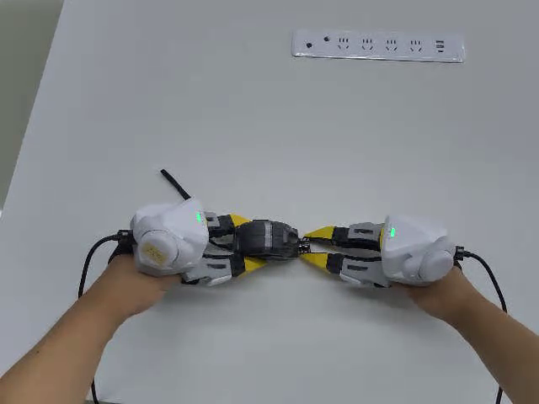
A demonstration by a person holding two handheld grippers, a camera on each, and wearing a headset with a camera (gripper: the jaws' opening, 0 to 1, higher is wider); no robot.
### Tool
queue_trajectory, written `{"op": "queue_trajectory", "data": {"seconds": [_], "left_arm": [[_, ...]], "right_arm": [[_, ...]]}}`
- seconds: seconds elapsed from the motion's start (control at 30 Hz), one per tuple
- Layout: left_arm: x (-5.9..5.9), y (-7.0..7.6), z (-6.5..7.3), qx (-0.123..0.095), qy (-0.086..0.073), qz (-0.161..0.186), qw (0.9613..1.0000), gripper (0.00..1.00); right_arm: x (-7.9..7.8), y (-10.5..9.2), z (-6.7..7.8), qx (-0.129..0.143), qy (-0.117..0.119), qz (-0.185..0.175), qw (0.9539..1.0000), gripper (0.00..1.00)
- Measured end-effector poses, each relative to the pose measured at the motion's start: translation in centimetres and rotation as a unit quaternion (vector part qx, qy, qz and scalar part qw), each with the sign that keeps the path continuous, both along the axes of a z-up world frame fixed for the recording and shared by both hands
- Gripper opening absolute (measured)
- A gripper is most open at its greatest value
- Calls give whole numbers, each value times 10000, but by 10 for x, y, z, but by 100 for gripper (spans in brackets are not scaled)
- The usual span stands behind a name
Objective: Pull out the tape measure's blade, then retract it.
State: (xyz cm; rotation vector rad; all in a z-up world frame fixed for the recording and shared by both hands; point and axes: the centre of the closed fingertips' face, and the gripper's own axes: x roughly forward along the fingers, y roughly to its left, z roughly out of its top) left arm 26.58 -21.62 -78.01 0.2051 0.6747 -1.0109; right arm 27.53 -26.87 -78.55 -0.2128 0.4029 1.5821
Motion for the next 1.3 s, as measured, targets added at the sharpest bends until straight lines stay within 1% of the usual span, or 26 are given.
{"op": "queue_trajectory", "data": {"seconds": [0.1, 0.43, 0.7, 0.8, 0.97, 1.3], "left_arm": [[0, 0, 0, 21, -8, -2, 10000, 30], [-1, 0, 0, 38, -34, -31, 10000, 30], [-1, 0, 0, 18, -9, -13, 10000, 29], [-1, 0, 0, 23, -13, -25, 10000, 29], [-1, 0, -1, 56, -25, -59, 10000, 29], [-1, 1, -1, 51, -18, -54, 10000, 29]], "right_arm": [[1, 0, 0, 6, 29, -23, 10000, 13], [1, 1, 0, 13, 1, 0, 10000, 12], [1, 0, 1, 12, 5, -5, 10000, 12], [1, -1, 1, 1, -34, 7, 10000, 12], [1, -6, 1, 4, -18, -37, 10000, 12], [2, -11, 1, -3, 7, -106, 9999, 12]]}}
